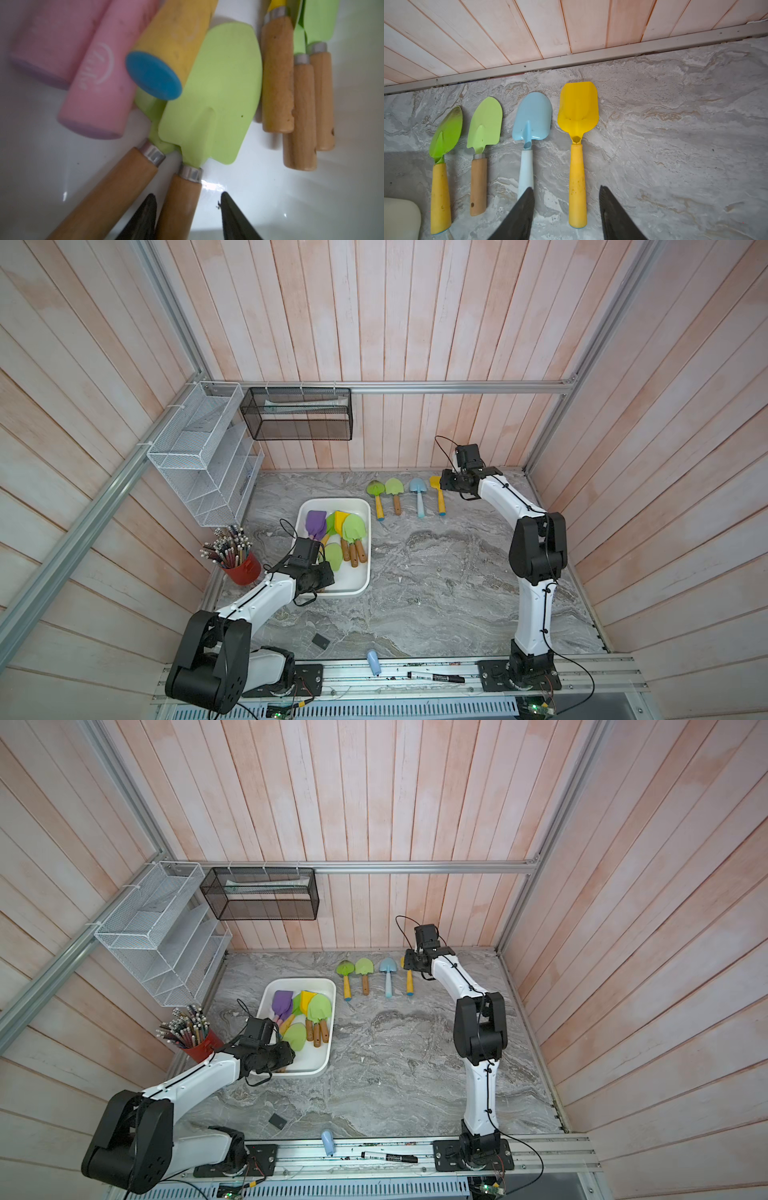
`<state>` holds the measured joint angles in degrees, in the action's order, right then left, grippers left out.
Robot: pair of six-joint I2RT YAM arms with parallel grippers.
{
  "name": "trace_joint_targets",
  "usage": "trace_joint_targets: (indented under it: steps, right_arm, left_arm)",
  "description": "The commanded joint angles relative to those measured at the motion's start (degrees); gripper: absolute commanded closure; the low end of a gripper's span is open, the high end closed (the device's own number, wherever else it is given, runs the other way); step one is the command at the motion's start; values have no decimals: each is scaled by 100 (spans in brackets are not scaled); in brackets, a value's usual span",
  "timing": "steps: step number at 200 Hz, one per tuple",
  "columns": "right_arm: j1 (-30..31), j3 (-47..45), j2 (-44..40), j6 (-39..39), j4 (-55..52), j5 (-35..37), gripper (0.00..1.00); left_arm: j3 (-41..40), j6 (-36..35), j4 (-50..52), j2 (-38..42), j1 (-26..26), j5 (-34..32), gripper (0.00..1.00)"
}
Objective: Take the shovel out of the storage box
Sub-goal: Pick up the shovel from the storage box.
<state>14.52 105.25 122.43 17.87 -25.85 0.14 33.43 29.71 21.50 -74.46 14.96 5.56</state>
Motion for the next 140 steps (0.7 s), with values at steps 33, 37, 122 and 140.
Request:
trace_joint_targets:
  steps: [33, 37, 122, 140]
  right_arm:
    - [-26, -316, -157, 94, 190, -65, 48]
    - [-21, -335, -170, 102, 209, -67, 47]
    - [-20, -567, -350, 186, 412, -126, 49]
    - [-25, -664, -429, 208, 463, -137, 49]
  left_arm:
    - [338, -134, 599, -397, 434, -146, 48]
    - [349, -132, 608, -442, 464, -165, 48]
    - [665, -122, 773, -1114, 798, -497, 65]
    - [708, -128, 742, -1176, 811, -460, 70]
